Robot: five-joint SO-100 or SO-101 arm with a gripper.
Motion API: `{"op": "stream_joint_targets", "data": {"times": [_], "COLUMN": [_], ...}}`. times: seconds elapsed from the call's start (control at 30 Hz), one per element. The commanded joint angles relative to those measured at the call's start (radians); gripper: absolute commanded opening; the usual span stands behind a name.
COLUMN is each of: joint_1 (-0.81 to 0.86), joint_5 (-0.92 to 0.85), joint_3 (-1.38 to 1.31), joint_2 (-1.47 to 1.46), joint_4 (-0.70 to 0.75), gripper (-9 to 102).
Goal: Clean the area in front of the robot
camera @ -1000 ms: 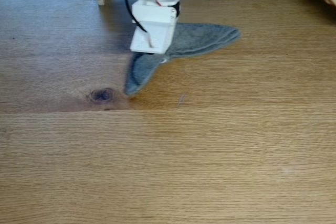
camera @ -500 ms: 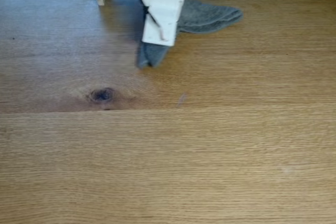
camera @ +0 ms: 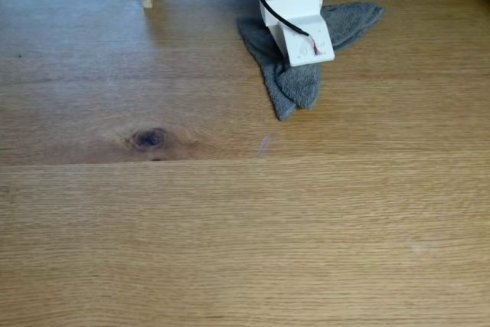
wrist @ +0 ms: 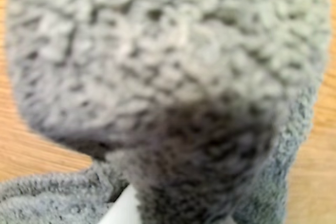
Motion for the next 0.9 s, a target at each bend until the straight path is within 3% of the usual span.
{"op": "stream_joint_targets", "data": {"times": [0.0, 0.23, 0.4, 0.53, 0.63, 0.87], "joint_1": [0.261, 0.618, 0.664, 0.525, 0.334, -0.078], "joint_5": [-0.091, -0.12, -0.13, -0.101, -0.06, 0.135], "joint_3": [-0.066, -0.242, -0.285, -0.241, -0.163, 0.012], "joint_2": [-0.043, 0.003, 0.071, 0.164, 0.238, 0.229], "joint_4": [-0.147, 0.16, 0.437, 0.646, 0.71, 0.469], "gripper": [0, 0, 0, 0, 0, 0]}}
